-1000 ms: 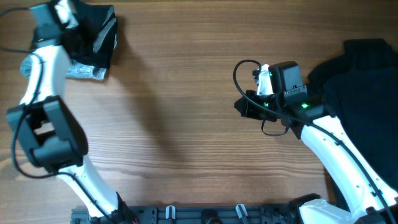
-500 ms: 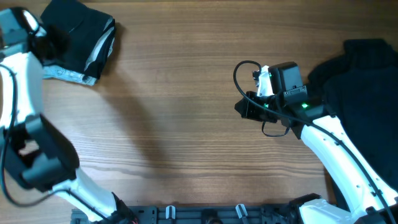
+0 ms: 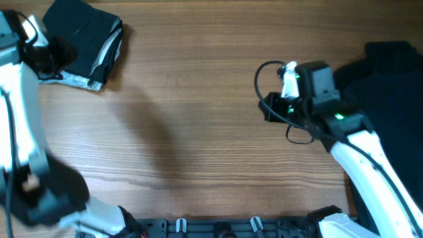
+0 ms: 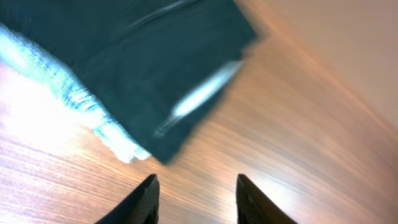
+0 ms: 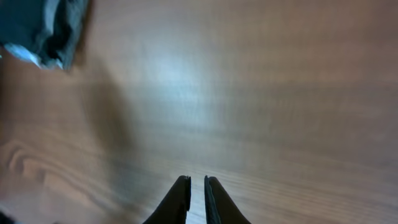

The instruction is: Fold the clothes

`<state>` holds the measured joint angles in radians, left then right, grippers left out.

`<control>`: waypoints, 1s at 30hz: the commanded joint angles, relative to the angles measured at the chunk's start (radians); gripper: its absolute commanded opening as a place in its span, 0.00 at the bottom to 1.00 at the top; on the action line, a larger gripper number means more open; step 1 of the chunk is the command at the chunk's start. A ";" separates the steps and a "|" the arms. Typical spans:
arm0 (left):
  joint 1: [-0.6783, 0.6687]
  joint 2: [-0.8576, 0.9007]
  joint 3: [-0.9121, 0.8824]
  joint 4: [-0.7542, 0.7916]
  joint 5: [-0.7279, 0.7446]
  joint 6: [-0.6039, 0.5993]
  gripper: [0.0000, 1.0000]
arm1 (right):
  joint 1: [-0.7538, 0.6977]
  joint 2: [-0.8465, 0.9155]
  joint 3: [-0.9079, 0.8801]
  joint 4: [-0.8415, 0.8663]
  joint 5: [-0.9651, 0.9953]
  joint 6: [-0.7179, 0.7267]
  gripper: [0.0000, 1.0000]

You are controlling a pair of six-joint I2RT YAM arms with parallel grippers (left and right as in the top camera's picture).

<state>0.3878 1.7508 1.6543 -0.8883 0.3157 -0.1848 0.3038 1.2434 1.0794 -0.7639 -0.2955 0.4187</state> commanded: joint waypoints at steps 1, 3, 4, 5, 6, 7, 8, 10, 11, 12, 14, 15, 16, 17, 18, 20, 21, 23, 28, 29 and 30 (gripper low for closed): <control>-0.139 -0.289 0.008 -0.137 0.076 0.196 0.51 | 0.000 -0.144 0.109 0.000 0.138 -0.097 0.15; -0.306 -0.447 0.008 -0.245 -0.002 0.219 0.86 | 0.000 -0.252 0.143 0.000 0.172 -0.172 0.25; -0.371 -0.491 0.008 -0.285 -0.046 0.219 1.00 | 0.000 -0.296 0.143 -0.002 0.183 -0.205 0.33; -0.419 -0.519 0.008 -0.318 -0.074 0.218 1.00 | 0.000 -0.332 0.143 -0.010 0.197 -0.226 0.44; -0.483 -0.551 0.008 -0.364 -0.111 0.217 1.00 | 0.000 -0.380 0.143 -0.022 0.213 -0.254 0.63; -0.534 -0.572 0.008 -0.417 -0.177 0.180 1.00 | 0.000 -0.420 0.143 -0.031 0.231 -0.262 0.99; -0.569 -0.582 0.008 -0.459 -0.234 0.139 1.00 | 0.000 -0.446 0.143 -0.038 0.245 -0.261 1.00; -0.593 -0.583 0.008 -0.518 -0.265 0.124 1.00 | 0.000 -0.469 0.143 -0.039 0.252 -0.262 1.00; -0.594 -0.578 0.008 -0.531 -0.265 0.124 1.00 | 0.000 -0.471 0.143 -0.038 0.252 -0.262 1.00; -0.593 -0.573 0.008 -0.531 -0.265 0.124 1.00 | 0.000 -0.470 0.143 -0.039 0.252 -0.262 1.00; -0.593 -0.571 0.008 -0.531 -0.265 0.124 1.00 | 0.000 -0.468 0.143 -0.045 0.252 -0.262 1.00; -0.593 -0.571 0.008 -0.531 -0.265 0.124 1.00 | 0.000 -0.468 0.143 -0.047 0.252 -0.262 1.00; -0.594 -0.571 0.008 -0.531 -0.265 0.124 1.00 | 0.000 -0.468 0.143 -0.048 0.251 -0.260 1.00; -0.593 -0.571 0.008 -0.531 -0.265 0.124 1.00 | 0.000 -0.468 0.143 -0.057 0.251 -0.258 1.00; -0.593 -0.571 0.008 -0.531 -0.265 0.124 1.00 | 0.000 -0.468 0.143 -0.076 0.246 -0.246 1.00; -0.593 -0.571 0.008 -0.531 -0.265 0.124 1.00 | 0.000 -0.468 0.143 -0.135 0.268 -0.188 1.00; -0.593 -0.571 0.008 -0.531 -0.265 0.124 1.00 | 0.000 -0.468 0.143 -0.151 0.307 -0.186 1.00; -0.594 -0.571 0.008 -0.531 -0.265 0.124 1.00 | 0.000 -0.486 0.144 -0.164 0.483 -0.183 1.00; -0.593 -0.571 0.008 -0.531 -0.265 0.124 1.00 | -0.023 -0.532 0.069 -0.057 0.512 -0.289 1.00; -0.593 -0.571 0.008 -0.531 -0.265 0.124 1.00 | -0.039 -0.567 0.025 -0.014 0.460 -0.327 1.00; -0.593 -0.571 0.008 -0.531 -0.265 0.124 1.00 | -0.061 -0.612 -0.035 0.031 0.404 -0.377 1.00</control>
<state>-0.1974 1.1755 1.6653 -1.4193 0.0628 -0.0471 0.2783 0.7101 1.1393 -0.7906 0.1940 0.1577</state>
